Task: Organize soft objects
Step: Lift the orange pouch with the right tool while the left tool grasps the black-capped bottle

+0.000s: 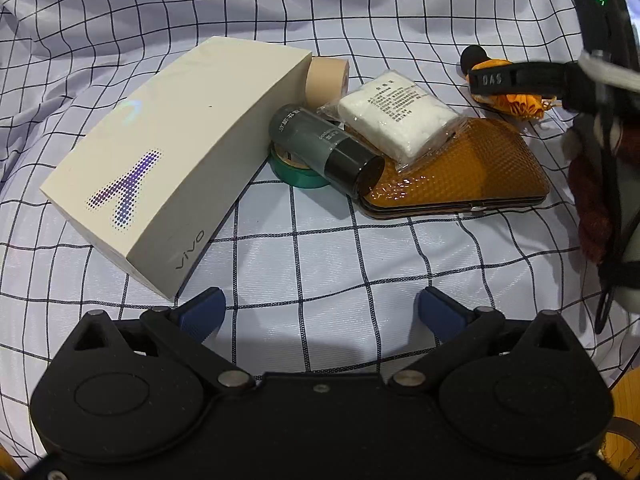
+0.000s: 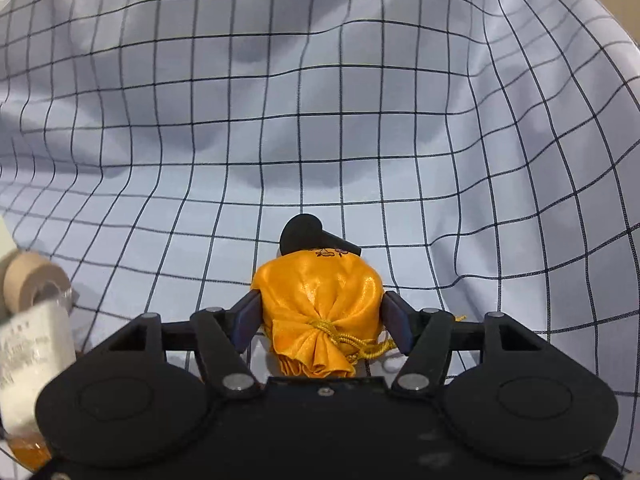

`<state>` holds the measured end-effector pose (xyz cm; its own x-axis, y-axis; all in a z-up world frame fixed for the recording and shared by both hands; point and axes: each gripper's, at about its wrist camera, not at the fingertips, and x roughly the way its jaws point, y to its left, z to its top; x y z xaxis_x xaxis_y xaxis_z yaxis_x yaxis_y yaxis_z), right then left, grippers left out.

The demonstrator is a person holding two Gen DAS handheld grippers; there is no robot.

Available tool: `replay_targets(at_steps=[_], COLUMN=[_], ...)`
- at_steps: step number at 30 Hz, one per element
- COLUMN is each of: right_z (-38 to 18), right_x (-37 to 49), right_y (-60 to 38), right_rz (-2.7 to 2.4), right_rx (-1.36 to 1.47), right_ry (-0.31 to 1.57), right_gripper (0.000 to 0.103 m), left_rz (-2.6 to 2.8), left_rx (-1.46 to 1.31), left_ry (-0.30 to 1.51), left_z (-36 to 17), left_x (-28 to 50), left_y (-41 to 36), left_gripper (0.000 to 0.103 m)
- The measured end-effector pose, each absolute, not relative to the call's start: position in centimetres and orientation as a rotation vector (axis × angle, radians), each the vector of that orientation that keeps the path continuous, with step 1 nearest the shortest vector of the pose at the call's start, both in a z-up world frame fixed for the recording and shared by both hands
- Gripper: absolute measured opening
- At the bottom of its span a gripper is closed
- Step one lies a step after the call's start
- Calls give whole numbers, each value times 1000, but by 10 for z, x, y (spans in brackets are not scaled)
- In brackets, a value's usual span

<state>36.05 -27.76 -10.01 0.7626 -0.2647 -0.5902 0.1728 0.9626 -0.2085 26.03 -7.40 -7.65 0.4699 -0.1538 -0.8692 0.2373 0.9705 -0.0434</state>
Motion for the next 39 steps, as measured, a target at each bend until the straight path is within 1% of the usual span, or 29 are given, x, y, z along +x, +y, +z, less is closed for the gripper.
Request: replay_targets(at_steps=[2, 4, 9, 11, 12, 15, 18, 22, 25, 30, 34, 39], right_z=[-103, -101, -100, -101, -102, -104, -105, -105, -108, -111, -112, -113], right_x=[360, 364, 372, 373, 372, 367, 359, 347, 342, 341, 341, 342], right_y=[-277, -278, -285, -289, -290, -295, -299, -305, -309, -316, -317, -316], right_rz=[-236, -232, -217, -211, -211, -203, -187, -160, -151, -139, -138, -145], right_rx=[-155, -142, -104, -92, -89, -73, -51, -28, -11, 45, 55, 47], right_ry=[660, 668, 678, 674, 671, 647, 622, 600, 585, 567, 567, 574], right_gripper=[67, 72, 75, 73, 68, 65, 64, 64, 64, 64, 66, 66], left_rz=[-240, -240, -235, -232, -230, -228, -231, -246, -260, -272, -286, -309], left_rx=[89, 89, 88, 86, 85, 81, 63, 53, 35, 37, 24, 18], left_ry=[1054, 1053, 1052, 1052, 1051, 1049, 1045, 1006, 945, 862, 852, 868], left_z=[-77, -76, -76, -76, -76, -75, -69, -48, -21, 18, 31, 29], left_x=[260, 259, 259, 259, 258, 258, 256, 251, 253, 278, 307, 348], left_y=[-74, -74, -75, -75, -75, -74, -73, -73, -74, -89, -113, -147], left_gripper=[101, 101, 101, 101, 101, 101, 97, 97, 97, 97, 97, 97])
